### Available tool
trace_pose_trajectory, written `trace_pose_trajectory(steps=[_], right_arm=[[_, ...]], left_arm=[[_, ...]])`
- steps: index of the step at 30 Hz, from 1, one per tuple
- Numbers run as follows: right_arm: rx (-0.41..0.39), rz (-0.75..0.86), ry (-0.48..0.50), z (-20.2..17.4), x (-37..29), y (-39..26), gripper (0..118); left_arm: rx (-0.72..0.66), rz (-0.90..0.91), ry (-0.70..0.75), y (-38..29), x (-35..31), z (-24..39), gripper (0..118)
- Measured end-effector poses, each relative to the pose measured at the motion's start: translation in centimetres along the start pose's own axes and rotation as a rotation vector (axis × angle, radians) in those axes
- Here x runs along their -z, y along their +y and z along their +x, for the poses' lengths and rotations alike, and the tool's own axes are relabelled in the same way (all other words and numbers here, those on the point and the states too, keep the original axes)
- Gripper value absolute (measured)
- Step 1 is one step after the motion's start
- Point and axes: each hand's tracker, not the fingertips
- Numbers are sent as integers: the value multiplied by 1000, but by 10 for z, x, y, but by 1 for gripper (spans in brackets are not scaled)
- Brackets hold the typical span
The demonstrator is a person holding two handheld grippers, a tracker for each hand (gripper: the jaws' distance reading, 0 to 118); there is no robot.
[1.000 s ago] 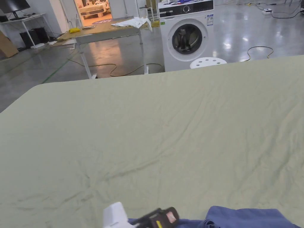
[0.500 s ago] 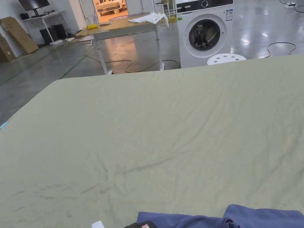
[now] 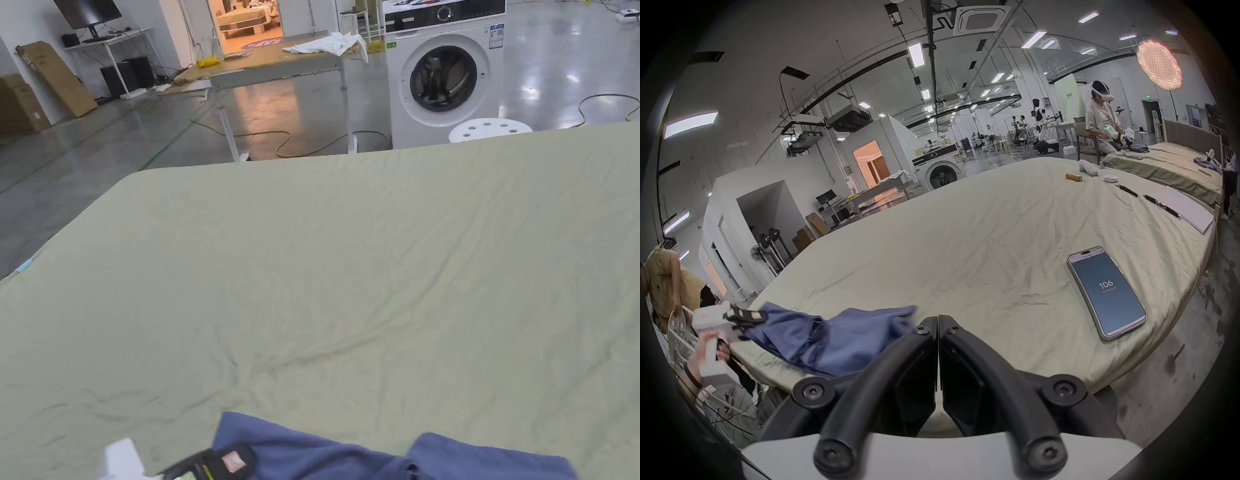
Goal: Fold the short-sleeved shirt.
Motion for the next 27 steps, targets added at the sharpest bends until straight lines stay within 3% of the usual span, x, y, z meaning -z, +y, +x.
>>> trace_pose_trajectory(steps=[3,6,12,18,20,22,23,25,27], right_arm=[[-17,-11,6,-1,5,0,0],[-27,-10,13,-8,6,1,0],[-45,-12,36,-15,2,-1,0],[-48,-14,10,-15,-10,-6,0],[-42,-16,-5,-12,-11,-8,0],[-33,-22,-15,-8,-12,-10,0],[-30,-22,-20,-7,-13,-10,0],[-23,-19,-22,-1,-14,-12,0],[-16,-18,-23,-1,-14,-12,0]], left_arm=[[123,33,98,15,-19,22,10],[196,35,62,-1,-13,60,10],[203,-129,-101,-57,59,107,10],[343,-293,-26,-110,130,127,12],[380,-319,2,-119,141,129,25],[344,-331,-45,-118,142,134,58],[307,-314,-125,-114,137,138,65],[273,-270,-238,-103,124,141,58],[272,-241,-231,-91,116,138,55]])
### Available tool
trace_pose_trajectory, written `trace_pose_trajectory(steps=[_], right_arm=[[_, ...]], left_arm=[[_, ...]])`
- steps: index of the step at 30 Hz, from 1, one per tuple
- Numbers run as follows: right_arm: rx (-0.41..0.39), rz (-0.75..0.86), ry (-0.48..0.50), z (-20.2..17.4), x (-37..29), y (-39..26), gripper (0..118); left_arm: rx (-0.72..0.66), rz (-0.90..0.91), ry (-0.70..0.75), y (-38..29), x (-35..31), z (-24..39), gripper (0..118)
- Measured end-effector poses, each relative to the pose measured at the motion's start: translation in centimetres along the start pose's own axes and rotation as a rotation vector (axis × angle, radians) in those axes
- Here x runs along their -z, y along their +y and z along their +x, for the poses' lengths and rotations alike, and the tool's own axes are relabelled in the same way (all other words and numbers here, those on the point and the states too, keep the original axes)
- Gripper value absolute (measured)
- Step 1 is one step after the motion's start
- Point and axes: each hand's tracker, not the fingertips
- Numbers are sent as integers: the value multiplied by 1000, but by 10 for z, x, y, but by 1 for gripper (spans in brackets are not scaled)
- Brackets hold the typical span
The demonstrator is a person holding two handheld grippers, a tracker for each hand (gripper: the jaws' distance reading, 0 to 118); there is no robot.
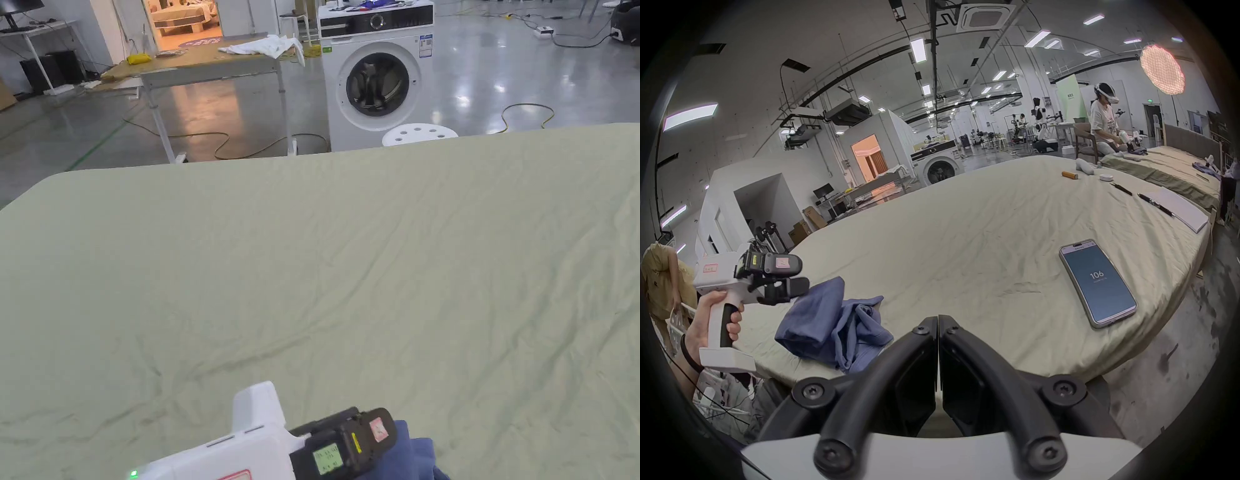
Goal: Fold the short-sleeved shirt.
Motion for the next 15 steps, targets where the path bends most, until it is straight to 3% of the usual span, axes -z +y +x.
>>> trace_pose_trajectory(steps=[4,7,11,15], right_arm=[[1,-6,-5,-2,1,-1,0],[-5,-12,-3,-5,1,-2,0],[-27,-20,-1,-9,0,-4,0],[-55,-39,28,-21,7,-5,0]], left_arm=[[6,-30,74,-4,16,-12,10],[-12,-172,27,-31,50,-14,9],[65,-308,113,-66,94,-22,4],[68,-282,92,-62,93,-12,4]])
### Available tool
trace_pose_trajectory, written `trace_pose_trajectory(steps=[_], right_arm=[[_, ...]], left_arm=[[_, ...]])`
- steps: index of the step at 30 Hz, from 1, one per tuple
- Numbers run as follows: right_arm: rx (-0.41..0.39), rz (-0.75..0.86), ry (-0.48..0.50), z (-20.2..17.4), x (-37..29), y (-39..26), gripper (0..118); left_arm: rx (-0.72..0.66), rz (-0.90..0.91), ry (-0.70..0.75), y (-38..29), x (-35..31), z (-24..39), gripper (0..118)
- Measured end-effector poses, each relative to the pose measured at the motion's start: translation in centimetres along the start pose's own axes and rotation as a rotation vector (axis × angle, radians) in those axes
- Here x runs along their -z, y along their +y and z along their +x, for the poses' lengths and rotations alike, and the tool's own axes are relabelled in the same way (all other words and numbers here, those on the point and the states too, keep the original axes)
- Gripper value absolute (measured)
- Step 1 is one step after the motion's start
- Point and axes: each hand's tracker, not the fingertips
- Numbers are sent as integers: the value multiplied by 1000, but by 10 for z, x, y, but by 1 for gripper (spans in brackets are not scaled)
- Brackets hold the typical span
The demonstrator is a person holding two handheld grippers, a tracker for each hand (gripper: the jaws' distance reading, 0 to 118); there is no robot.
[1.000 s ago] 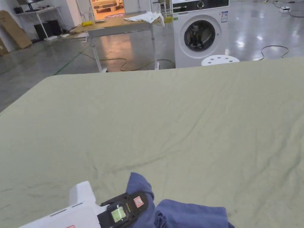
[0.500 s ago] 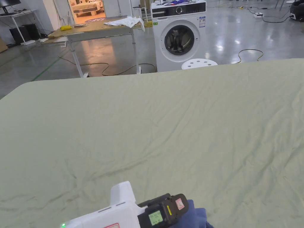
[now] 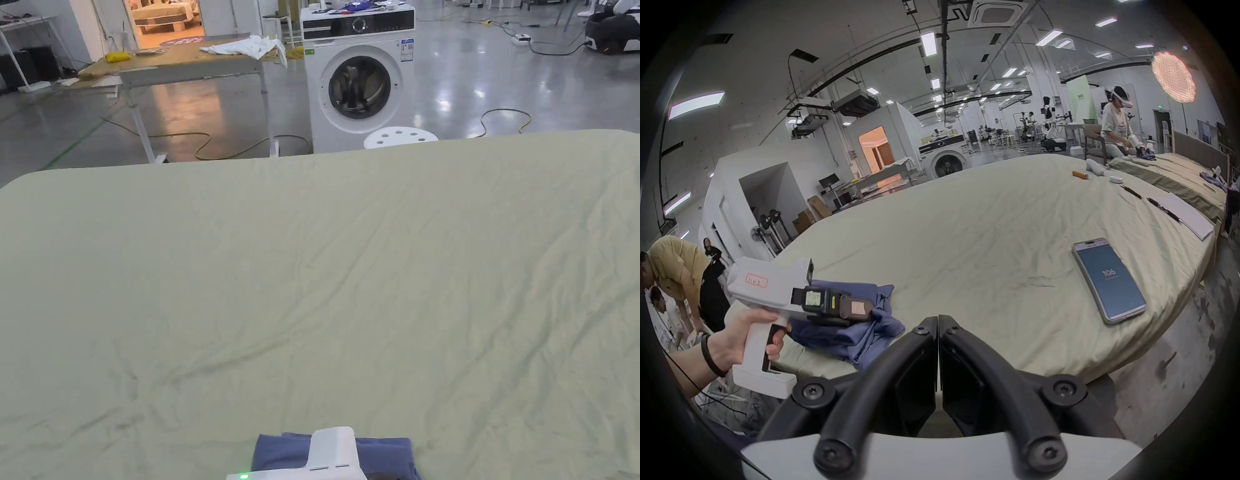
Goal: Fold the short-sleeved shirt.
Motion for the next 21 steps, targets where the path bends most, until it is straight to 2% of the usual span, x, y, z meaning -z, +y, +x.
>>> trace_pose_trajectory(steps=[3,4,6,7,10,12,15,19,21], right_arm=[[-40,-33,50,-12,17,6,0],[-55,-45,89,-18,26,10,0],[-77,-96,181,-30,49,19,0],[-103,-111,205,-38,60,24,0],[-187,-147,254,-66,96,35,0],[-214,-202,281,-80,119,40,0],[-250,-321,285,-91,152,36,0],[-321,-501,202,-85,184,8,0],[-230,-427,228,-79,176,11,0]], left_arm=[[10,83,-58,7,-26,6,5],[24,141,-95,10,-44,9,12],[13,224,-116,14,-75,6,32],[-8,268,-111,15,-90,2,46],[-38,359,-65,13,-134,-15,74],[-35,352,-61,9,-152,-28,85],[-60,342,-36,0,-167,-50,89],[-121,356,9,-4,-171,-72,91],[-153,355,-5,-3,-166,-80,91]])
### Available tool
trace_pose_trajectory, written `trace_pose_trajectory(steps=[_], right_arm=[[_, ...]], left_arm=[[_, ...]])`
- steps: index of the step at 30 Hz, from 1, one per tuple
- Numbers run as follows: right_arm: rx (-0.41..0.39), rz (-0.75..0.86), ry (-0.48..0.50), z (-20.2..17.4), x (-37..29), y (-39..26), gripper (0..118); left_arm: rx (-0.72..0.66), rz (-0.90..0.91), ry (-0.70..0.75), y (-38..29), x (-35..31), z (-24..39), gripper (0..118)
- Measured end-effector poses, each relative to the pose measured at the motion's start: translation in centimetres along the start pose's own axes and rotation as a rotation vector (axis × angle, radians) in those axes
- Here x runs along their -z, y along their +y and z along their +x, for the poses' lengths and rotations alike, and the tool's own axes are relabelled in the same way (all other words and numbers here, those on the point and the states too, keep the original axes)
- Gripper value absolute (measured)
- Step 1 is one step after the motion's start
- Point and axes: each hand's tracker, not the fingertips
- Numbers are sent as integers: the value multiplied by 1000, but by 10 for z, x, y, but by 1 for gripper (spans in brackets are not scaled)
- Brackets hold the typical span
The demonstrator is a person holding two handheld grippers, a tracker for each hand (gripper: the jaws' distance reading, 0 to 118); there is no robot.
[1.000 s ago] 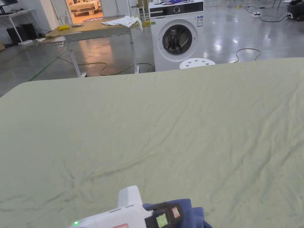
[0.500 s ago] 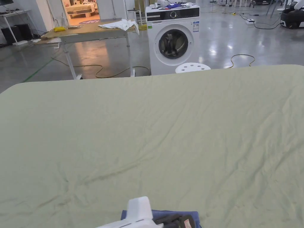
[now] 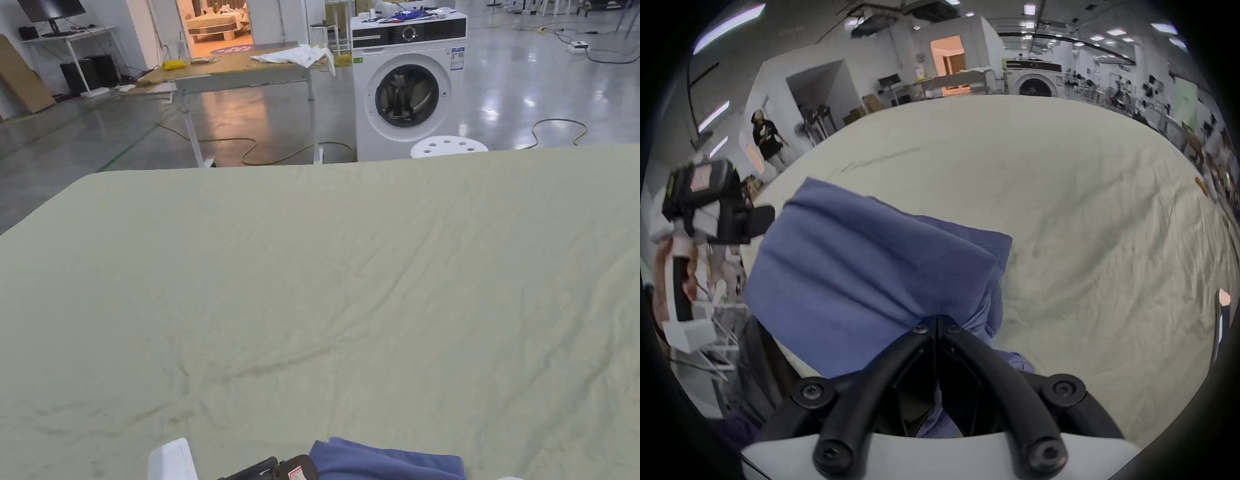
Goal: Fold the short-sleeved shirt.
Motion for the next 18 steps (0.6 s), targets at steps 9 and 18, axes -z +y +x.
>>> trace_pose_trajectory(steps=[9,18], right_arm=[[72,-22,28,8,1,1,0],[60,-9,13,3,-1,1,0]], left_arm=[[-60,-200,42,-21,66,-29,83],[-132,-198,28,-15,66,-32,38]])
